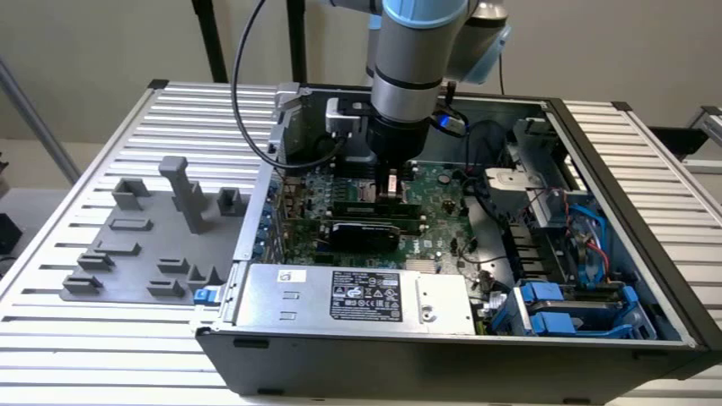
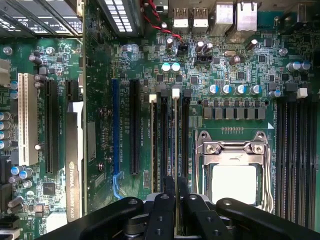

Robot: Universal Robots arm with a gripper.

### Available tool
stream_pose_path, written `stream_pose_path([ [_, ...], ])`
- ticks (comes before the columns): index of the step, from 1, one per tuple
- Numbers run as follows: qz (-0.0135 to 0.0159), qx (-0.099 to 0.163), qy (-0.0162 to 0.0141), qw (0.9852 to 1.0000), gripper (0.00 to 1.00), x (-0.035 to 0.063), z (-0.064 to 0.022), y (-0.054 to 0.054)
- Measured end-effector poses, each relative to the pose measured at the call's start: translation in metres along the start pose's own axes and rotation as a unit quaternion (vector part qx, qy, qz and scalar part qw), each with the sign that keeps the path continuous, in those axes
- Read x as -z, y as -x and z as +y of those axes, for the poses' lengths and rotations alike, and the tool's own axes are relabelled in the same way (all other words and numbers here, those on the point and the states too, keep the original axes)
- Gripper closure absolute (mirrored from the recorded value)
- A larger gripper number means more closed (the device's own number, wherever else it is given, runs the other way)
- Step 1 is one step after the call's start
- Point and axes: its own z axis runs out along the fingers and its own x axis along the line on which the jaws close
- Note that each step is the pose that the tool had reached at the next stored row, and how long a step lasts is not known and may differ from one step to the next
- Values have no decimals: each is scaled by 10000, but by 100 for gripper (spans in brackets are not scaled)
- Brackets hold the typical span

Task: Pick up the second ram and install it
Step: 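Insert the second ram into the second slot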

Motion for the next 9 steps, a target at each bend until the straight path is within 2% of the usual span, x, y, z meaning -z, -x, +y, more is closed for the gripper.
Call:
stream_pose_path([
  [9, -2, -47, -1, 10000, 100, -10, -1, 0],
])
